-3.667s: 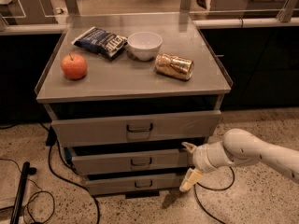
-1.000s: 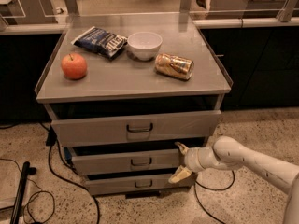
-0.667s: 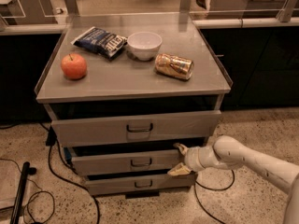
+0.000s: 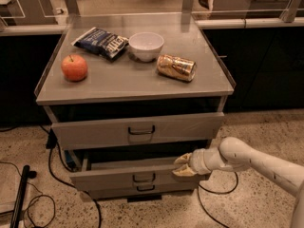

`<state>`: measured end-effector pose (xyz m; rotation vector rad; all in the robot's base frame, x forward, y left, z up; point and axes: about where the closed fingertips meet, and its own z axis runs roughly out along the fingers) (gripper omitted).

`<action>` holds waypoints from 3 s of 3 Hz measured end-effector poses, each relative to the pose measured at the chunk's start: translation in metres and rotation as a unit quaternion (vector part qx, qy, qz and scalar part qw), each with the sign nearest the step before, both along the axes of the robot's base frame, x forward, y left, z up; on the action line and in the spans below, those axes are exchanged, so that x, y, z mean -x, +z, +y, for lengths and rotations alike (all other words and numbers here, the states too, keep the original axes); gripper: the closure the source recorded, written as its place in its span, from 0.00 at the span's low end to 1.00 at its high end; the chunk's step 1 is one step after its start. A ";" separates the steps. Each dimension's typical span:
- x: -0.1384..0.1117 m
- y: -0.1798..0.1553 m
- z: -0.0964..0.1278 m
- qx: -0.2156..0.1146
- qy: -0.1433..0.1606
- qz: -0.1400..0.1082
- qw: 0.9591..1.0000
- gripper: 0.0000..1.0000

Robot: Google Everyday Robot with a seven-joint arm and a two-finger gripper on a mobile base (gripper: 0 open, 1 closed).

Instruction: Open middle drawer

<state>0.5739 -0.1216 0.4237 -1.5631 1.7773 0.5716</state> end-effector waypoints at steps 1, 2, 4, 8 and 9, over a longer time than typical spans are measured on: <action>0.000 0.006 -0.001 0.000 0.000 0.000 1.000 1.00; 0.026 0.002 -0.011 -0.004 -0.012 0.000 1.000 1.00; 0.044 0.002 -0.014 -0.007 -0.017 0.001 1.000 1.00; 0.044 0.002 -0.014 -0.007 -0.016 0.001 1.000 0.13; 0.044 0.002 -0.014 -0.007 -0.016 0.001 1.000 0.15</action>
Offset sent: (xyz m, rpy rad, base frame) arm -0.3641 -0.1436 -0.0462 0.1156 -0.0151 -0.3217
